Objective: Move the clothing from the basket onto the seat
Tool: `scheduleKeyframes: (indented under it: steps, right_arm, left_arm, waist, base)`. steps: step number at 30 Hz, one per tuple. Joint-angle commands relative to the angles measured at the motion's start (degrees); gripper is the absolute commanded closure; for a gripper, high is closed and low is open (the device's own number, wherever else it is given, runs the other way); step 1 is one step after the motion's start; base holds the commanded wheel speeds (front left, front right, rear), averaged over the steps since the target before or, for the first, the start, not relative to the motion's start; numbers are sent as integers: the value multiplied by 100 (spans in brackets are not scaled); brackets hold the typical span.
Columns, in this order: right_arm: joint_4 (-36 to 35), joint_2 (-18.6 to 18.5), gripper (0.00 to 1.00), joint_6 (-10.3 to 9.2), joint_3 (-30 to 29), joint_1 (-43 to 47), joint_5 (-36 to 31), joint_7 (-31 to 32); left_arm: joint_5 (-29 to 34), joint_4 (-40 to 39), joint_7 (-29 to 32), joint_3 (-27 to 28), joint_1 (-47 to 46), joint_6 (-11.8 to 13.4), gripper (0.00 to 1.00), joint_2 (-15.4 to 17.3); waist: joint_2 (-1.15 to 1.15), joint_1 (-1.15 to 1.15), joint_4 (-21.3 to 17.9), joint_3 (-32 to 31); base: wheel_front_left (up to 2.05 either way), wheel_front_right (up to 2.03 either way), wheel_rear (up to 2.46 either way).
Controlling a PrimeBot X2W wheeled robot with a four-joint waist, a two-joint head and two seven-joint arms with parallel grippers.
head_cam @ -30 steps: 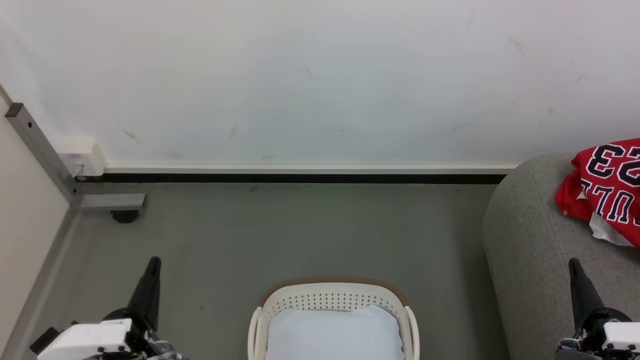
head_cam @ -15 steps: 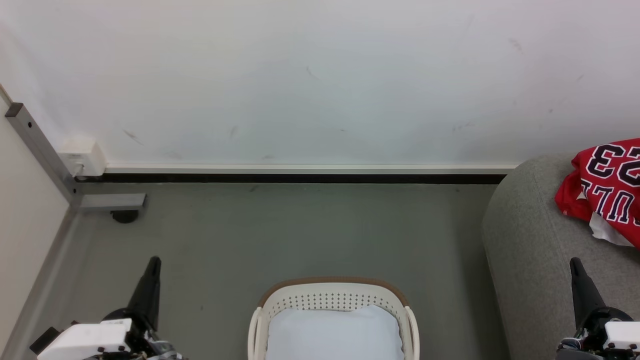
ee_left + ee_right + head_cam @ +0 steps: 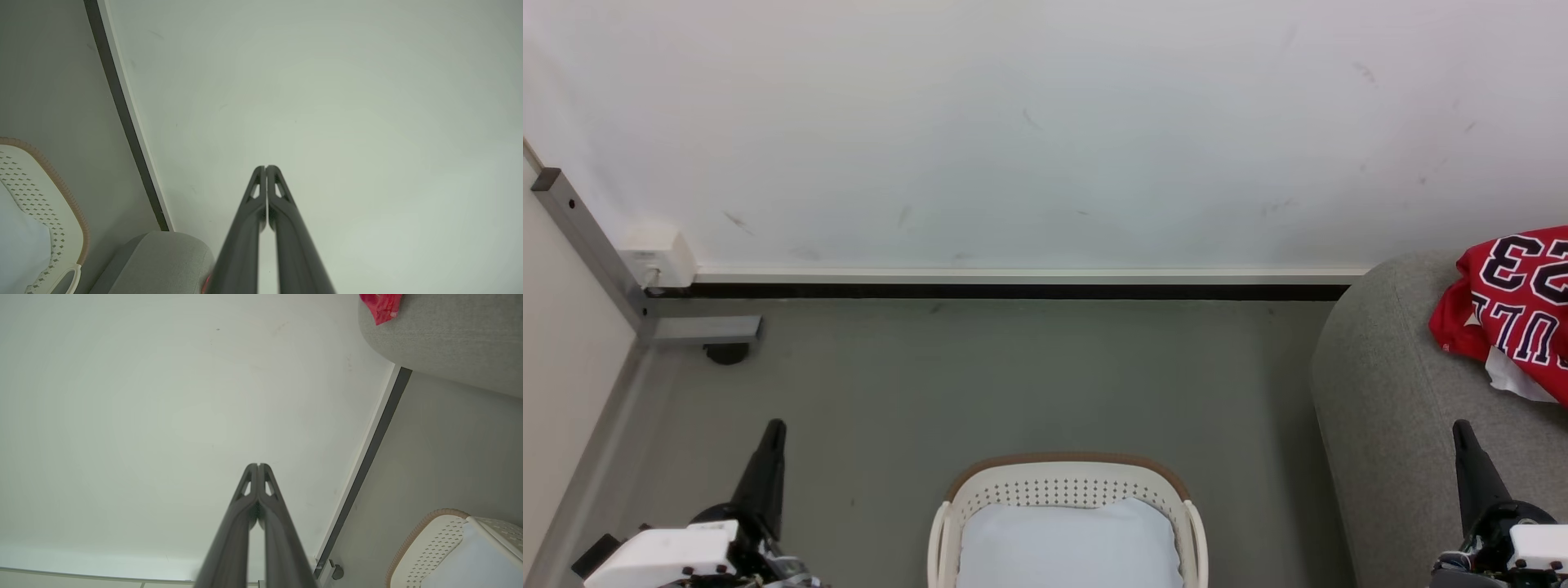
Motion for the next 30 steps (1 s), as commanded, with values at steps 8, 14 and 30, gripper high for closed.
scheduleKeyframes:
  steps: [8,14,30]
  right_arm:
    - [-37,-106,100,-13,92,-21,115,-81]
    - [-49,-158,100,-14,158,-16,166,-131]
    - [-90,-314,100,-14,364,-3,368,-299]
  left_arm:
    - [-72,-11,11,11,-39,-27,100,8]
    - [-72,-11,11,13,-38,-27,100,8]
    - [-72,-14,11,11,-38,-27,100,8]
  waist:
    - [0,0,0,1]
    - [0,0,0,1]
    - [0,0,1,2]
  base:
    - [0,0,0]
    - [0,0,0]
    - [0,0,0]
